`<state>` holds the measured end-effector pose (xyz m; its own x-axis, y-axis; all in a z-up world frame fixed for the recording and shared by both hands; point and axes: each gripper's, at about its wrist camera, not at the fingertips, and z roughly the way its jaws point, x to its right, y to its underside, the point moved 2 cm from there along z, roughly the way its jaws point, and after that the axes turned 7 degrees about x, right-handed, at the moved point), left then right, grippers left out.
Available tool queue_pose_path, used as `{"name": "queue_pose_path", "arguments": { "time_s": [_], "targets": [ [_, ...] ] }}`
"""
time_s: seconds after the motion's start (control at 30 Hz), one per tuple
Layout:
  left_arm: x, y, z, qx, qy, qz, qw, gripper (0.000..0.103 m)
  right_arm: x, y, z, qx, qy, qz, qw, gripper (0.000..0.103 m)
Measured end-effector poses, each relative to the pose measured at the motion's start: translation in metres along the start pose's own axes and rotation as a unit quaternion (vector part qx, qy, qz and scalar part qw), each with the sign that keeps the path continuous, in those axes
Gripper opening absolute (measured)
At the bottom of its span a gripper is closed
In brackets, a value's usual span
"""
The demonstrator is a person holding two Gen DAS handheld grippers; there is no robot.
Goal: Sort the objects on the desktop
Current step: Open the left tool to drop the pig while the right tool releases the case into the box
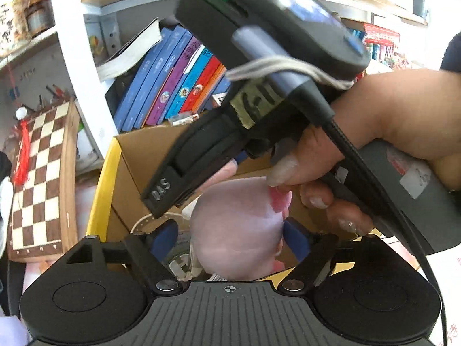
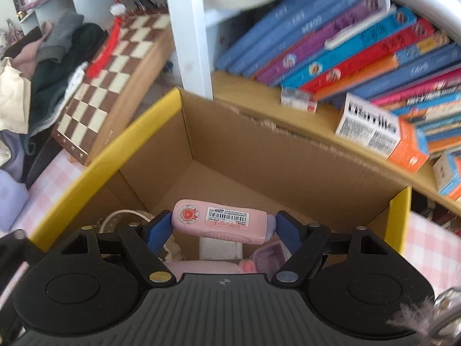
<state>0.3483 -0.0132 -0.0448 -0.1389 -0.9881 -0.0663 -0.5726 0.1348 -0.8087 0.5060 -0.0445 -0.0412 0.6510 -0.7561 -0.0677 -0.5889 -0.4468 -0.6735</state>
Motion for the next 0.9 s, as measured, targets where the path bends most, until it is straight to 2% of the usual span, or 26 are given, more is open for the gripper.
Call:
{"name": "queue_pose_path", "arguments": {
  "time_s": [0.2, 0.3, 0.5, 0.7, 0.9],
  "targets": [
    [0.004, 0.001, 0.002, -0.002, -0.009, -0.007, 0.9999, 0.091, 0.009, 0.005, 0.014, -0.038, -0.007, 0.007, 0.999, 0.077],
    [0.002, 0.0, 0.004, -0.006, -0.01, -0.015, 0.9998, 0.091, 0.013, 0.008, 0.013, -0.036, -0.01, 0.023, 0.999, 0.078],
    [0.004, -0.006, 0.001, -0.002, -0.023, 0.001, 0.9997, 0.091, 0.019, 0.006, -0.002, -0.019, -0.005, 0.033, 0.999, 0.086],
    [0.008, -0.011, -0.015, 0.011, -0.036, 0.021, 0.9991, 0.091, 0.02, 0.005, -0.031, 0.008, -0.005, 0.047, 0.999, 0.086],
    [0.006, -0.02, -0.04, 0.046, -0.024, 0.004, 0.9987, 0.091, 0.015, 0.003, -0.07, 0.042, -0.006, 0.052, 0.998, 0.087]
  ]
}}
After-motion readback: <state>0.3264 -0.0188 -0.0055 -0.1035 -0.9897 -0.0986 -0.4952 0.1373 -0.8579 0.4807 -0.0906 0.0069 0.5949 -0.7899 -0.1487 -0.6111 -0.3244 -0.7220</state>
